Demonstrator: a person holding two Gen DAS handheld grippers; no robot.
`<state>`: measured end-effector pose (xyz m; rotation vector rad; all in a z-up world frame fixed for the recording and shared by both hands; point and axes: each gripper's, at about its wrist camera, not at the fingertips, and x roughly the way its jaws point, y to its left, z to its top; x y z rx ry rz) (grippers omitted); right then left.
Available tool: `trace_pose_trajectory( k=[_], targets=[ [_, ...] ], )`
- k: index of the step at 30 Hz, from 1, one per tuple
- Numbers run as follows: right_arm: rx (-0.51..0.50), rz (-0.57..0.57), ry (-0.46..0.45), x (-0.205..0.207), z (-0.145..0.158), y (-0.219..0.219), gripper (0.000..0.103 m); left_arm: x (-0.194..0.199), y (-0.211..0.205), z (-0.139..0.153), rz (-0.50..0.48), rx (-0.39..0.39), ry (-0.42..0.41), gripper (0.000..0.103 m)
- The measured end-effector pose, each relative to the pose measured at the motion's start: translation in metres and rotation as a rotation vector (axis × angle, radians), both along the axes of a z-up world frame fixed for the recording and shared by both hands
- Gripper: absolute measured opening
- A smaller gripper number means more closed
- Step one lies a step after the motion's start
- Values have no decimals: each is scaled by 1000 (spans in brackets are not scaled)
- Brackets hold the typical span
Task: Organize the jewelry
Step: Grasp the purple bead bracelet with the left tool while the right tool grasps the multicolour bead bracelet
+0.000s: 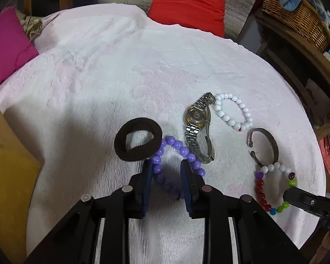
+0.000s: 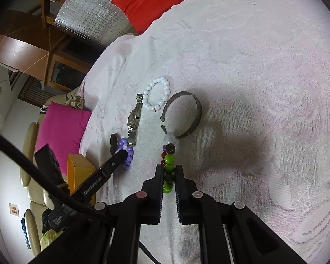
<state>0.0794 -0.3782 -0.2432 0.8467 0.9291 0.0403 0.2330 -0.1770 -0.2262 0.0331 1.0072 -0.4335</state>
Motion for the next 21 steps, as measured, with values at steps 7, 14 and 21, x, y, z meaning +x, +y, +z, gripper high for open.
trace_pose_trajectory(
  k=[7,14,21],
  targets=[
    [1,-2,-6,0,1,-1,11,-19,-14,4,-93,24,-42,9],
    [0,13,-81,-2,14,7,11,-36,-4,26,-128,-56,-82,9],
    [0,43,-208,-4,35,25,11,-48,26,51,-118,-140,-122,9]
  ],
)
